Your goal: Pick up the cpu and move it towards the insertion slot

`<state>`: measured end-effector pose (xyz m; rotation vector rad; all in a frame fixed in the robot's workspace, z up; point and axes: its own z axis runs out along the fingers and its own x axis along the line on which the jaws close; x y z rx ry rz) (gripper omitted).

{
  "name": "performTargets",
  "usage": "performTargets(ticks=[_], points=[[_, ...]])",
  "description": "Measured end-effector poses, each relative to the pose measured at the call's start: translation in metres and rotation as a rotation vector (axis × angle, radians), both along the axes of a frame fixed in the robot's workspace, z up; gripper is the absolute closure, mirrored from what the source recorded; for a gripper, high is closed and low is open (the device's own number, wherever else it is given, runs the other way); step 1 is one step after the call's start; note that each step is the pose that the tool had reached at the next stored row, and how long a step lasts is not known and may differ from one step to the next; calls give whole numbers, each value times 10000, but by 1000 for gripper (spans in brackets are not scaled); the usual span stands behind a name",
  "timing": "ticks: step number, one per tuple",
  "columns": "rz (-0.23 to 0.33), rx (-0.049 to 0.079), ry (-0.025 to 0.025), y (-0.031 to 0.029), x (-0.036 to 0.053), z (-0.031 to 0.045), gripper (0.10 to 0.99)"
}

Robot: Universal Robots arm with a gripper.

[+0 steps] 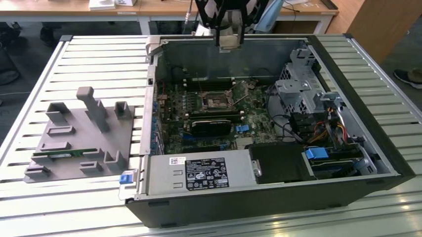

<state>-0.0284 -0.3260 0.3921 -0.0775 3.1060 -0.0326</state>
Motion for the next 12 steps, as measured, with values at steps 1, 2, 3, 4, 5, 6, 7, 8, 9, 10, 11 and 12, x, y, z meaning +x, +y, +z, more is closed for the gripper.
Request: performTargets(ticks=[1, 2, 3, 4, 5, 6, 7, 8, 9, 10, 11, 12], points=[[0, 0, -1, 6, 7, 0, 545], [0, -2, -1, 7, 9, 0, 545], [-1, -1, -2, 7, 10, 0, 545], [-2, -1, -2, 7, 10, 0, 545], [-1, 0, -2, 7, 10, 0, 545], [0, 0, -2, 7, 11, 0, 545], [-1, 0, -2, 7, 11, 0, 545], [0, 0, -3, 7, 13, 0, 545], [0, 0, -2, 7, 13, 0, 545], [-11, -1, -2, 7, 13, -1, 545], [-30, -2, -3, 7, 13, 0, 545], [-62, -3, -2, 7, 13, 0, 545]])
